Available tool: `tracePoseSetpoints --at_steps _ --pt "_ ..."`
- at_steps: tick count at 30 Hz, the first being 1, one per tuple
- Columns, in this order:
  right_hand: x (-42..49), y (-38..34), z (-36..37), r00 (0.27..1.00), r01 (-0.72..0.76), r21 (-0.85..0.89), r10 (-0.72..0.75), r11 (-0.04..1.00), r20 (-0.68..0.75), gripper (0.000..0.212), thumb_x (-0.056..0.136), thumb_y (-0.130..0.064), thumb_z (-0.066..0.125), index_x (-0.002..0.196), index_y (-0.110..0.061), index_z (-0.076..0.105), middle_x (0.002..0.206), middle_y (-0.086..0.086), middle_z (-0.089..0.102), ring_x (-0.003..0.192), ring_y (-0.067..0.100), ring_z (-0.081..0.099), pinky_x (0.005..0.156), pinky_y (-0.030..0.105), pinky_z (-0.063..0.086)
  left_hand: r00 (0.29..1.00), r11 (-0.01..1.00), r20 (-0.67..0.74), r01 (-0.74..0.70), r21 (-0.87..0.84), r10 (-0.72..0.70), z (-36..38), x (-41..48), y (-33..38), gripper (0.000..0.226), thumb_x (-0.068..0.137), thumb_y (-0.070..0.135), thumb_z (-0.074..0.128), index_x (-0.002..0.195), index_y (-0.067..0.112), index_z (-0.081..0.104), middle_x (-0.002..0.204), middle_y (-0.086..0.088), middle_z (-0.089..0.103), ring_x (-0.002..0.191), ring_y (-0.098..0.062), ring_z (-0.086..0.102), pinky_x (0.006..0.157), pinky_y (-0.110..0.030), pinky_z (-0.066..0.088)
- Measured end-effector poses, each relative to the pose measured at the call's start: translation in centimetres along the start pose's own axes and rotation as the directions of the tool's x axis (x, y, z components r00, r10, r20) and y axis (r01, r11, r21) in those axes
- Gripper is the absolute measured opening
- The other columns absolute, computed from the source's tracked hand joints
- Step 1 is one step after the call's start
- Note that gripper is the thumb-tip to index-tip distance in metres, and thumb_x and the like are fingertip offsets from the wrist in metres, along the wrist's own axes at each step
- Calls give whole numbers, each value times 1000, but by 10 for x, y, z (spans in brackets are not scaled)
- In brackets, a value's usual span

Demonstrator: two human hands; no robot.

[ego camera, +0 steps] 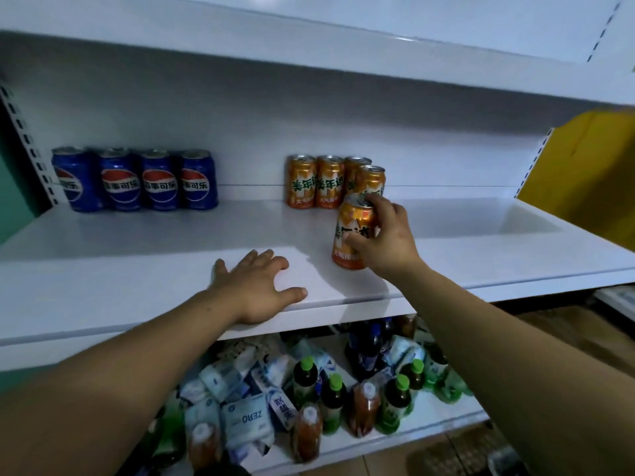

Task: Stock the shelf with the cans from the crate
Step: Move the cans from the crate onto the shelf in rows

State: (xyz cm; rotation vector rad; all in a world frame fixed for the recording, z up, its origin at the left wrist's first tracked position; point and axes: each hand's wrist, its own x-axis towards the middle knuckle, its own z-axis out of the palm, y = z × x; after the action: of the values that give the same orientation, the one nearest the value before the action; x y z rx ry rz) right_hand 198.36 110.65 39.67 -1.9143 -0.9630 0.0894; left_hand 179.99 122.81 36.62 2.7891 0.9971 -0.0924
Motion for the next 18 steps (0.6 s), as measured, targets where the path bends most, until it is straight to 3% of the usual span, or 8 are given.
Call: tracePoseSetpoints --at_steps 5,8,10,12,14,18 --pt "42 9 -3 997 70 -210 -75 975 -17 68 80 -29 74 138 -31 40 128 4 57 114 26 56 95 38 48 999 999 50 -3 41 1 6 7 -3 80 82 79 19 148 42 -9 158 12 -15 146 -13 -14 113 -59 -6" --pt "64 17 1 996 79 -298 -87 951 -12 68 76 -39 73 135 -35 40 122 6 60 110 30 58 92 42 51 999 999 48 3 51 -6 8 7 -2 78 82 79 15 147 44 -9 158 12 -15 146 -12 -15 114 -58 -8" --pt "79 23 3 991 120 -414 -132 903 0 74 75 -46 72 139 -34 37 135 6 51 124 30 47 100 44 44 999 999 53 6 51 -9 8 7 -2 76 82 78 14 148 45 -7 158 12 -16 145 -11 -16 114 -57 -9" --pt "91 27 2 986 147 -539 -163 830 17 82 79 -49 70 148 -31 29 154 4 29 141 28 23 112 44 30 999 999 53 8 46 -10 8 8 -2 76 82 78 14 147 46 -7 158 13 -16 145 -10 -17 114 -56 -9" --pt "101 29 1 989 133 -598 -149 790 22 86 81 -53 68 151 -31 21 160 3 12 147 26 7 117 44 19 999 999 48 7 45 -9 8 8 -1 76 82 79 14 147 46 -8 157 13 -16 145 -10 -17 114 -56 -9" --pt "118 31 7 987 144 -645 -153 751 43 83 83 -55 64 150 -32 21 161 4 5 148 27 -1 119 45 12 999 999 42 11 37 -12 8 6 -2 76 81 79 14 147 47 -8 157 14 -17 144 -9 -18 115 -55 -9"
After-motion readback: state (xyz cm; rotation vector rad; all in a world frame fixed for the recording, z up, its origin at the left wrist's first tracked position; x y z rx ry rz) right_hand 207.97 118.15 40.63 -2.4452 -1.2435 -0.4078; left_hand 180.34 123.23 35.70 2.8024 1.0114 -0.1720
